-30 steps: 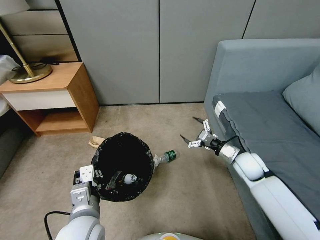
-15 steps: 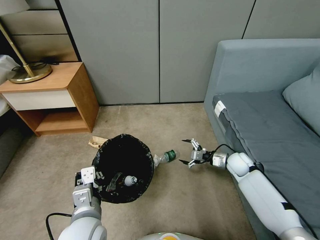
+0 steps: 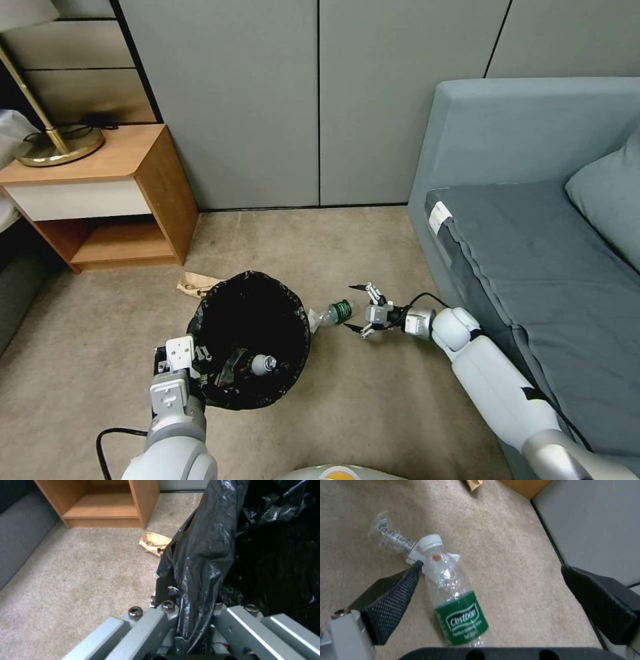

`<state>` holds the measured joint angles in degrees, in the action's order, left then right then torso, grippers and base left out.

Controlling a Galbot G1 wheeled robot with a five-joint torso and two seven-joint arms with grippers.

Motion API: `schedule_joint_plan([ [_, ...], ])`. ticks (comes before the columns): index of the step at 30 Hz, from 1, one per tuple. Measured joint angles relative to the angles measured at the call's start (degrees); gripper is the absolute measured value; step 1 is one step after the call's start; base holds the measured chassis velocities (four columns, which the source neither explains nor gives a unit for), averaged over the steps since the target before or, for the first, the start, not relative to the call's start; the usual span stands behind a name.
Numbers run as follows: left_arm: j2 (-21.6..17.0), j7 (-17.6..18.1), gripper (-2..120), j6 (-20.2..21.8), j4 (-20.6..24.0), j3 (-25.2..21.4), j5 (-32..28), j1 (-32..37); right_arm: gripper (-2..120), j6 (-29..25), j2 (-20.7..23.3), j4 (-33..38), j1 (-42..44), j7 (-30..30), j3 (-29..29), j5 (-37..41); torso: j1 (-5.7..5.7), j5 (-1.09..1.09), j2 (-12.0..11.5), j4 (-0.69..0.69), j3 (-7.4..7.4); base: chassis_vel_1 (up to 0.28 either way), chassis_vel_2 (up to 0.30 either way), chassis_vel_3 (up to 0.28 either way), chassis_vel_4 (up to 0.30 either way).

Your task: Pick up the trash bin, then pick up the garbage from the floor and place it into the trash bin.

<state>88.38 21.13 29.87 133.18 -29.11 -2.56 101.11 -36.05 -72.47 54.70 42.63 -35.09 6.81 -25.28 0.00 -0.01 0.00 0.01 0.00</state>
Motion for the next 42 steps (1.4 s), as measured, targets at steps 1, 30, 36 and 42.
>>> schedule_joint_plan([
  [1,0.0,0.02,1,-0.03,0.0,0.0,0.0,0.05,100,-0.02,-0.48,-0.96,-0.34,0.32,-0.05,-0.41,0.0,0.0,0.0,0.0,0.0,0.0,0.0,0.0,0.0],
  [30,0.1,0.18,1,-0.26,-0.48,0.31,0.54,0.77,100,-2.07,-5.76,-15.97,-5.31,3.94,1.47,-5.03,0.0,0.0,0.0,-0.01,0.0,0.0,0.0,0.0,0.0],
  [36,0.23,0.19,1,-0.35,-0.79,0.49,0.81,0.83,100,-2.25,-6.41,-18.23,-6.12,4.28,1.88,-5.38,0.0,0.0,0.0,-0.01,0.0,0.0,0.0,0.0,0.0],
  [42,0.35,0.18,1,-0.54,-1.25,0.67,1.39,0.78,100,-2.32,-7.34,-20.45,-7.35,4.72,1.97,-5.73,0.0,0.0,0.0,-0.01,0.0,0.0,0.0,0.0,0.0],
])
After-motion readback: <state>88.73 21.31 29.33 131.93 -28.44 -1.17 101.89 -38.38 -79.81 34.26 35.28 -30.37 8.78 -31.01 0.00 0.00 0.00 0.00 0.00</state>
